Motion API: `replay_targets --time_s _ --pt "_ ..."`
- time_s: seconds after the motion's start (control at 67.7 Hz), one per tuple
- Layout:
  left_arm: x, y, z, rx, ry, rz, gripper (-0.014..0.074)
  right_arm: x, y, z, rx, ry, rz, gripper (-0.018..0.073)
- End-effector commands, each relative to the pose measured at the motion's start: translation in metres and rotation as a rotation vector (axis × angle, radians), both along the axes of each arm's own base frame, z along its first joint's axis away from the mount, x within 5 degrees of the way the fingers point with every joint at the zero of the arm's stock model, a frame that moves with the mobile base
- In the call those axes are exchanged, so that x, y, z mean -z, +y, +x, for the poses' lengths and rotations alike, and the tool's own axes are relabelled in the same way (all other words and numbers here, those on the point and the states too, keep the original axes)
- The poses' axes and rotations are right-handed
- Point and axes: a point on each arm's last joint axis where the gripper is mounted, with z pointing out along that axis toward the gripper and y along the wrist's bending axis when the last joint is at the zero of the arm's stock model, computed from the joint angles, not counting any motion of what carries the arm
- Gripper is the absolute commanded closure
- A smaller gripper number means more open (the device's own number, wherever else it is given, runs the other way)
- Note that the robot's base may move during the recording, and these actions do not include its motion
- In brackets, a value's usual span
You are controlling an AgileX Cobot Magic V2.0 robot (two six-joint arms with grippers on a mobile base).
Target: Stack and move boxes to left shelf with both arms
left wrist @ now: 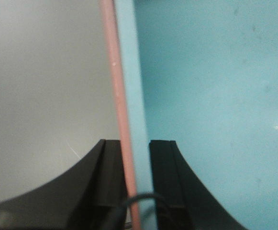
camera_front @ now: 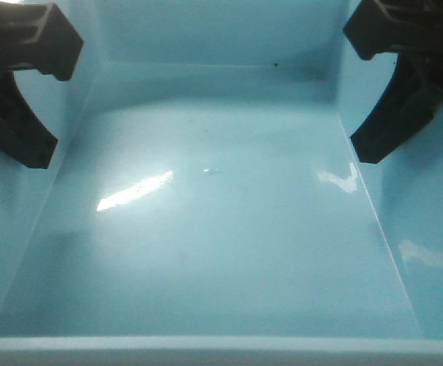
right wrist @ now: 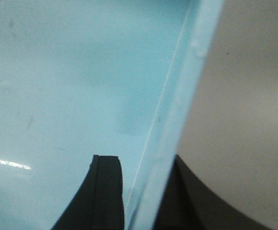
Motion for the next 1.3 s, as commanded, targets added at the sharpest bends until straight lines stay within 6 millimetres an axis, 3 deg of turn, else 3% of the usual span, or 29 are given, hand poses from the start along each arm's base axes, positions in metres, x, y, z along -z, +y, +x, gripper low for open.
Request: replay_targets --time_s 0.0,1.285 --pt "-0.0207 -0.0013 0.0001 0.072 -0.116 -0.030 0.0599 -0.0216 -0.0020 0.0052 -0.035 -0.153 0.018 0.0523" --pt "-0.0207 -0.0013 0.0001 0.072 -0.116 -0.030 0.0599 -0.0216 -0.0020 0.0052 -0.035 -0.153 0.018 0.0523"
